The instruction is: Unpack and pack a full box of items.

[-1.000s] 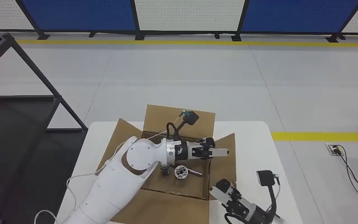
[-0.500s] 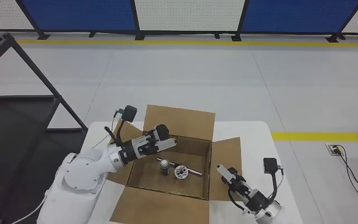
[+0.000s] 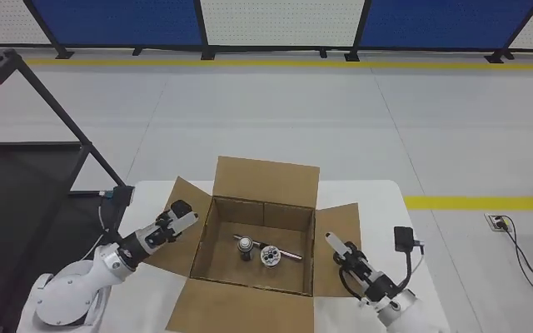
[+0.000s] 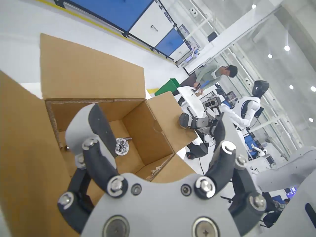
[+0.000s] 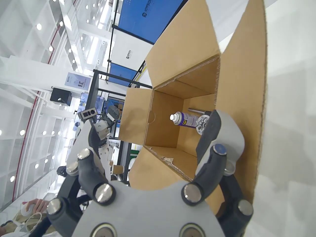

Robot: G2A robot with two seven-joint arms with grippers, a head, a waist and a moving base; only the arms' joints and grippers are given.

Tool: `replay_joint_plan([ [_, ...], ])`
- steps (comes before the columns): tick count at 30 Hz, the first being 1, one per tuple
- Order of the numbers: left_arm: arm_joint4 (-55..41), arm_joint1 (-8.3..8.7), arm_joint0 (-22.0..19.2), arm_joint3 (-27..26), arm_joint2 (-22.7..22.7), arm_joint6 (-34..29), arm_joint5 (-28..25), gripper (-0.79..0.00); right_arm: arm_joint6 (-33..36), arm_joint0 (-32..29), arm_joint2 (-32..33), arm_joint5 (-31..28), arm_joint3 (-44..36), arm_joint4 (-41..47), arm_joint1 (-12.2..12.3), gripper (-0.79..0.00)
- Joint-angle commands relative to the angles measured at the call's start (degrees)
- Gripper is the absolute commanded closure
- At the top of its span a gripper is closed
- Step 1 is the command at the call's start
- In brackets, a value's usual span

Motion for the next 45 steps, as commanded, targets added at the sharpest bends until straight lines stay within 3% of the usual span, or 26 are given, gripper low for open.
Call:
replay_joint_plan([
  [1, -0.8, 0.17, 1.0, 0.5, -1.0, 0.3, -0.6, -0.785, -0.4, -0.3, 0.1, -0.1, 0.0, 0.6, 0.0, -0.785],
  [14, -3.9, 1.01, 4.8, 3.6, -3.6, 1.3, -2.0, -0.785, -1.1, -1.3, 0.2, -1.3, -0.7, 1.3, -0.1, -0.785],
  [20, -5.2, 1.19, 5.6, 4.5, -3.2, 2.1, -2.4, -0.785, -6.7, 1.8, -0.9, 3.2, 3.3, 2.0, -0.6, -0.785],
  [28, -5.2, 1.57, 6.0, 5.3, -2.7, 1.4, -2.5, -0.785, -5.8, 5.9, -0.7, 7.2, 8.8, 6.1, -1.0, -0.785],
  [39, -6.0, 1.92, 5.9, 6.3, -1.2, 1.2, -2.3, -0.785, -8.7, 6.0, 0.4, 8.8, 9.4, 7.9, -1.3, -0.785],
  [45, -6.1, 2.08, 5.8, 6.7, -0.4, 1.5, -2.1, -0.785, -6.1, 6.6, 0.6, 10.0, 10.7, 8.1, -1.1, -0.785],
])
